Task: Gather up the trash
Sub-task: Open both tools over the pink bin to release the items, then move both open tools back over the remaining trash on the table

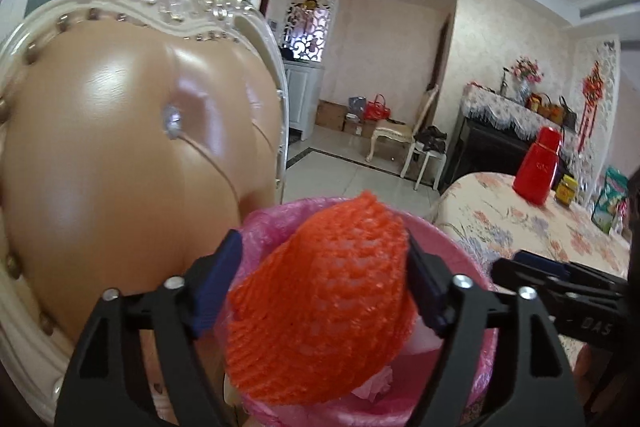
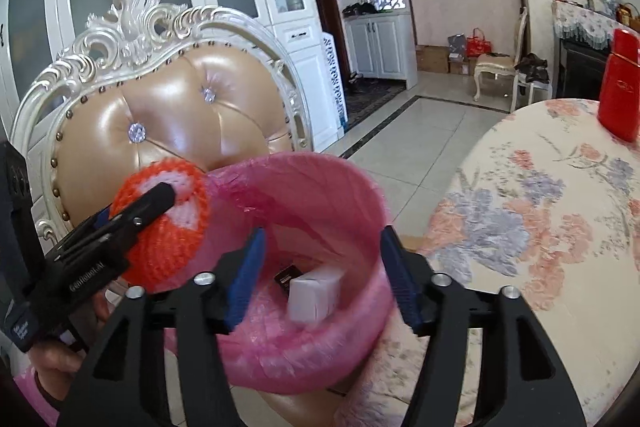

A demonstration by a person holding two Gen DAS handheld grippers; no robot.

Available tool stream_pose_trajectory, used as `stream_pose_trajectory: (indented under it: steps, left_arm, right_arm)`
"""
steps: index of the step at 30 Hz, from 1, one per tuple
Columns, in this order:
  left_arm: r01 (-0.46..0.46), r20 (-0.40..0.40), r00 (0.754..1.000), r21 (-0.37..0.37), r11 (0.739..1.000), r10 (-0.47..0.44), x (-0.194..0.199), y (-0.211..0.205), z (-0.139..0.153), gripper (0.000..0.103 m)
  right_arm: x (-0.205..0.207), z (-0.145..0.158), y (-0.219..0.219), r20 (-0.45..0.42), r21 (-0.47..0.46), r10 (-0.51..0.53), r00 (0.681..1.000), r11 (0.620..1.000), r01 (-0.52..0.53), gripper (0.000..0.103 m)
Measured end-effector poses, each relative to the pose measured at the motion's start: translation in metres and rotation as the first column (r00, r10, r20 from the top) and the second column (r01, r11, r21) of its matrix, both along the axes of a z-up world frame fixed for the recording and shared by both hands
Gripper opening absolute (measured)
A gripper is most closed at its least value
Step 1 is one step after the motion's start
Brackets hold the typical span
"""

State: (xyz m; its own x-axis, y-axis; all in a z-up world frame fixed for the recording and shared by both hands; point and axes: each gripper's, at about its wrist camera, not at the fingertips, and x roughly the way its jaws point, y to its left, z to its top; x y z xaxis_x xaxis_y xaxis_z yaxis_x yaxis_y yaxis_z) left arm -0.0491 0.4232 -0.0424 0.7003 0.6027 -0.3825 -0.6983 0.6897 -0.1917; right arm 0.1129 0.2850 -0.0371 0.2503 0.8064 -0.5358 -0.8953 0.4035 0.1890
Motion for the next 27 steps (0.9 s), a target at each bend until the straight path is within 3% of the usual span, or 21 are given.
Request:
stream_pose_trajectory:
  steps: [5, 10, 17, 22, 27]
  left_arm:
    - [-0.007, 0.027, 1.0, -0.017, 1.0, 0.007, -0.008, -0.011, 0.0, 0.098]
    - [0.015, -0.031, 0.999, 0.018, 1.0, -0.014, 0.013, -0.015, -0.003, 0.098]
    - [-0.001, 0.017, 1.0, -0.012, 1.0, 0.001, 0.02, -0.021, 0.006, 0.098]
    - [0.026, -0.015, 1.0, 0.013, 1.0, -0.026, 0.021, -0.05, 0.012, 0.098]
    - [0.126, -0.056, 0.991, 0.069, 0.99, -0.123, 0.04, -0.103, 0.013, 0.098]
  right_arm:
    - [-0.001, 0.008, -0.041, 0.025, 0.006, -0.045, 0.999, 0.999, 0.044, 0.059]
    - [-0.003, 0.013, -0.099, 0.024, 0.04, -0.117, 0.993, 0.992, 0.116, 0.061]
    - [-0.005, 0.023, -0.167, 0.04, 0.078, -0.21, 0.977, 0.975, 0.206, 0.062]
    - [-0.002, 0.023, -0.208, 0.033, 0.095, -0.271, 0.962, 0.959, 0.266, 0.062]
    - [0.004, 0.013, -0.257, 0.031, 0.073, -0.37, 0.929, 0.927, 0.367, 0.062]
